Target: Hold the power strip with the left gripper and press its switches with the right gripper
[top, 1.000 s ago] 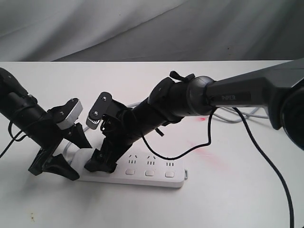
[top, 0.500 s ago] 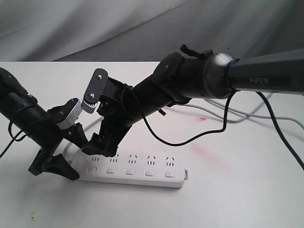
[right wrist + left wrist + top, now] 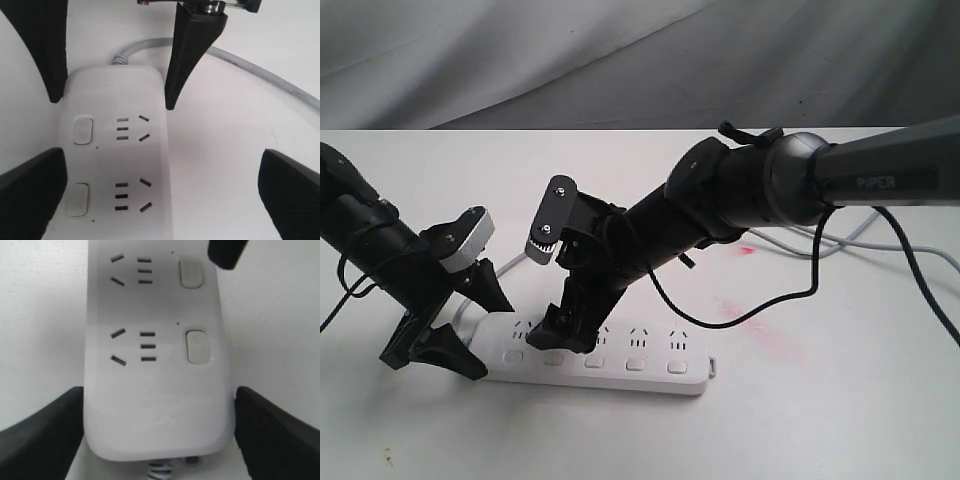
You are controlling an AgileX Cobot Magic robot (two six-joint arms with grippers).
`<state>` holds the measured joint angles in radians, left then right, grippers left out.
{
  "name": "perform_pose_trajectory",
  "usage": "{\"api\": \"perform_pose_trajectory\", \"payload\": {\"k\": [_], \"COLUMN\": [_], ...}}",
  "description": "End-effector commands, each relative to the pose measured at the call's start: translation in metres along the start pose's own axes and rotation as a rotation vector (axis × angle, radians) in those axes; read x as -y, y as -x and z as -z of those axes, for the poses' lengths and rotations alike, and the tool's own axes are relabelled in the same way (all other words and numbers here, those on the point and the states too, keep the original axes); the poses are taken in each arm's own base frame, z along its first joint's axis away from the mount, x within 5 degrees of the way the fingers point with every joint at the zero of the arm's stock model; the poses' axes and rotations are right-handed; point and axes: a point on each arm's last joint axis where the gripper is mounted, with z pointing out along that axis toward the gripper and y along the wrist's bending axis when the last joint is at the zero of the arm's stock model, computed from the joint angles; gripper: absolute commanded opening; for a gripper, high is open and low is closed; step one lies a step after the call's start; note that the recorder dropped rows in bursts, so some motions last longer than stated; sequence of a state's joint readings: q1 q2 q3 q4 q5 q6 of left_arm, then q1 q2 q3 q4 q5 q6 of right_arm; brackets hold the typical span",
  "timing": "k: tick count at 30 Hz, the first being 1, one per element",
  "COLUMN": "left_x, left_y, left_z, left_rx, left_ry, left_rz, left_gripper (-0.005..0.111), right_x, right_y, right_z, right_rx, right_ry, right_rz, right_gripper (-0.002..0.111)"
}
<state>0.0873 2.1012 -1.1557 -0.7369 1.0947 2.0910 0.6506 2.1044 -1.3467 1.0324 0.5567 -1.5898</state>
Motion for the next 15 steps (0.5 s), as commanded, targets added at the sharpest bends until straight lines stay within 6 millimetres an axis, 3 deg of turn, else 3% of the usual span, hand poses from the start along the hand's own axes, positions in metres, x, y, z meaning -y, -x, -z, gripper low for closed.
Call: {"api": "perform_pose_trajectory", "payload": {"k": [1,15], "left_x": [0.000,0.000], "left_y": [0.003,0.003], "left_z": [-0.001,-0.001], "left_rx": [0.008,0.008], "left_ry": [-0.002,-0.002], "left_rz": [-0.005,-0.005], "left_gripper": [0.054,0.054], "right_x": [0.000,0.001], "right_y": [-0.003,-0.016], "right_z": [-0.002,-0.016], "right_rx": [-0.007,-0.042], "right_ry": [-0.004,0.006], "right_rz": [-0.002,-0.010], "right_gripper": [0.095,0.095]}}
